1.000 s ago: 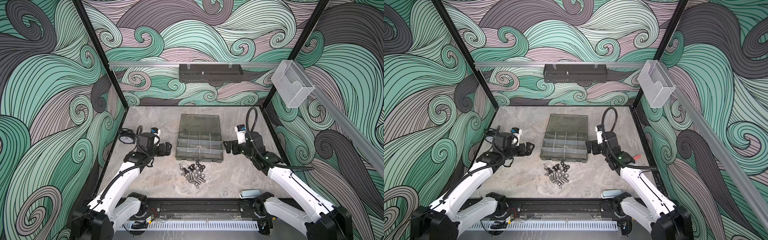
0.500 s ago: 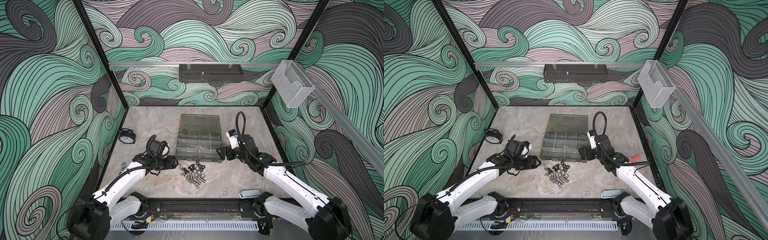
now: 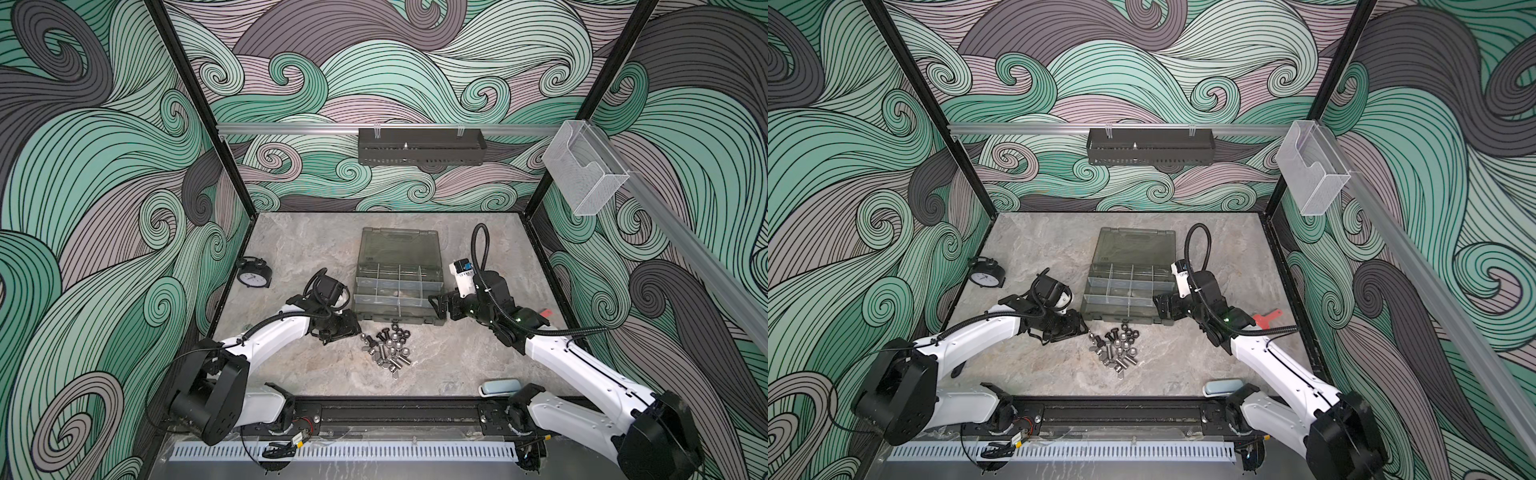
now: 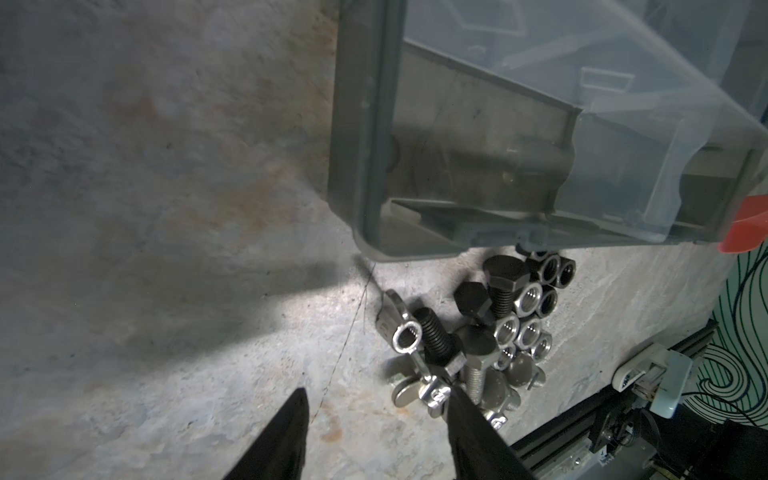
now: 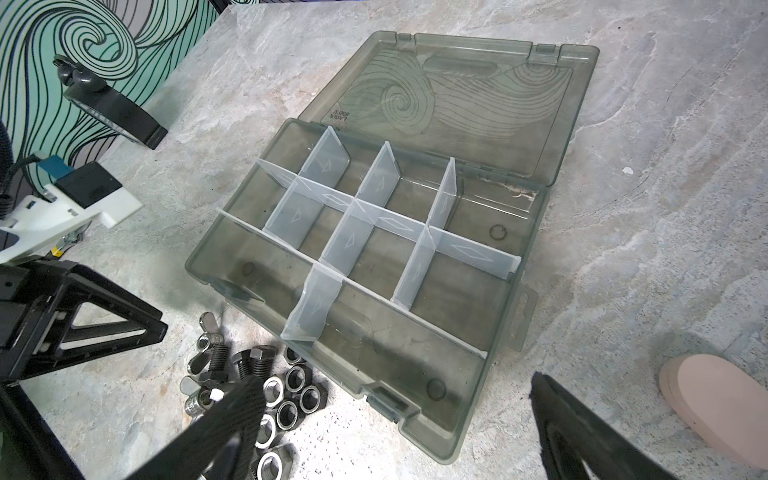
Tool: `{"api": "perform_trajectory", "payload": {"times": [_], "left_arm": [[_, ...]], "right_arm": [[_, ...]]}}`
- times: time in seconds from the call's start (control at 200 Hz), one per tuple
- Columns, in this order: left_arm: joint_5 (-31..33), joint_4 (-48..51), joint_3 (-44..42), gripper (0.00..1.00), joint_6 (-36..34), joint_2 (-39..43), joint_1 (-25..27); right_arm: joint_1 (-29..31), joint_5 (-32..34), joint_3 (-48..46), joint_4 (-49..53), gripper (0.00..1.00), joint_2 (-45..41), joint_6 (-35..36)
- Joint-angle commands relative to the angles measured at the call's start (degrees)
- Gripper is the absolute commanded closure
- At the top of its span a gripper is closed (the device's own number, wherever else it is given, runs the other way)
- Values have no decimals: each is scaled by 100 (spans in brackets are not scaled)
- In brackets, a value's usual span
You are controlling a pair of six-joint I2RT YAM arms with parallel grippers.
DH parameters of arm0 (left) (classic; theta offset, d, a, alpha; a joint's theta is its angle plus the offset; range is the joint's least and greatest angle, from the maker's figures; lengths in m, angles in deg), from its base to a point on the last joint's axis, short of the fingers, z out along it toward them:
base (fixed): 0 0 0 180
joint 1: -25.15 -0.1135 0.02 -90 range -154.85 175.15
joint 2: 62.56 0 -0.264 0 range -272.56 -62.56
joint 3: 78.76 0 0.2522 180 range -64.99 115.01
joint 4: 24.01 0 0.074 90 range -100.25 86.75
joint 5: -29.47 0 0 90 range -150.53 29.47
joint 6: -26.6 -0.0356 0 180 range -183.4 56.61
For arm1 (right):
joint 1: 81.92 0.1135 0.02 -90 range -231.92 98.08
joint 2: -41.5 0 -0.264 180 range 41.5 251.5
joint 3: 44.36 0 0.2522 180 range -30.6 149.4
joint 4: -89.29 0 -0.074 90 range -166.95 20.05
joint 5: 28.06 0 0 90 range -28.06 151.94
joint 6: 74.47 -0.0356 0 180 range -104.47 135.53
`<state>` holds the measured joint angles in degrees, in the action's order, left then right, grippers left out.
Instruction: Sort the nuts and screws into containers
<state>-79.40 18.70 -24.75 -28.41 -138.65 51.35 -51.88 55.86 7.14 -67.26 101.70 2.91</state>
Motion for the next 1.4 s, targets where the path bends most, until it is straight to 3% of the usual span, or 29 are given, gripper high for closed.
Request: {"api": "perform_trajectory", "payload": {"times": [0.0,0.215,0.795,1.191,1.396], "left_arm": [[-108,-74,316,44,50,-220,78],[-196,133,626,52,164,-842,138],[245,402,946,53,-28,-1396,396],[278,342,902,76,-79,-1575,395],[196,313,845,81,-196,-1610,399]], "right_arm": [[36,-95,-29,-92,1,9,57],[29,-16,-218,-192,1,-104,25],[35,100,-517,-343,1,-270,-185],[37,181,-606,-349,1,-369,-333],[37,159,-583,-369,1,-282,-383]]}}
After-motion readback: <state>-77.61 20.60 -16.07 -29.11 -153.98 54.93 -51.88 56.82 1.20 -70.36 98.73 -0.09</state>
